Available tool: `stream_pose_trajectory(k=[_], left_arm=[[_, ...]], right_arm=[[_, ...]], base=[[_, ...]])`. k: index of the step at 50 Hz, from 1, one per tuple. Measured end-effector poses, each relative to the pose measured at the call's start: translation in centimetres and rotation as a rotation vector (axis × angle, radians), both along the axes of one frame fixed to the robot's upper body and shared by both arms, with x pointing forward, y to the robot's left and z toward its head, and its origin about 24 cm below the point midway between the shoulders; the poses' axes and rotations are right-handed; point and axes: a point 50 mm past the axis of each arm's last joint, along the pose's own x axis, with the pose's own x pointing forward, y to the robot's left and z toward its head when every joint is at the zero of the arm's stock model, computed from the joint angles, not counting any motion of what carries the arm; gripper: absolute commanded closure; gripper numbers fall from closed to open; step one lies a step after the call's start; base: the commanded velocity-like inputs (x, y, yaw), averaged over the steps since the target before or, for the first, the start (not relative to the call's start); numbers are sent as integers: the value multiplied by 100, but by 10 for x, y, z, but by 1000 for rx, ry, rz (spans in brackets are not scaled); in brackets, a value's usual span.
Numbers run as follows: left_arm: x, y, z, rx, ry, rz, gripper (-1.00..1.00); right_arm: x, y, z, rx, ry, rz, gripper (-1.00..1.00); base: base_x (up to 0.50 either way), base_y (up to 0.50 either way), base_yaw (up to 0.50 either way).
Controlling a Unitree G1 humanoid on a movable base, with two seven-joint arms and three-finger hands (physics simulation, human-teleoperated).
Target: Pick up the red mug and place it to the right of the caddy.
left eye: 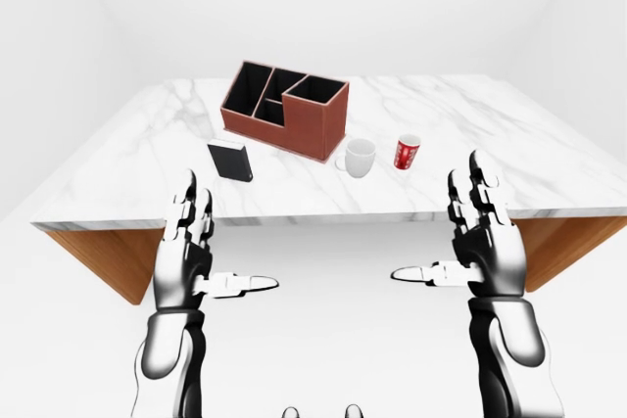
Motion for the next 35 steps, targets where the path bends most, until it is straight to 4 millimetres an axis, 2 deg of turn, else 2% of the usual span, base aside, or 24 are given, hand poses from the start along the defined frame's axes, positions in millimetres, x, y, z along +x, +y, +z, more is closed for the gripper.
stream_pose_trajectory(k=[35], left_arm=[[-4,0,4,0,-17,-1,-100]], right_arm=[[-3,0,2,-4,-9,-5,-100]], base=[[42,0,0]])
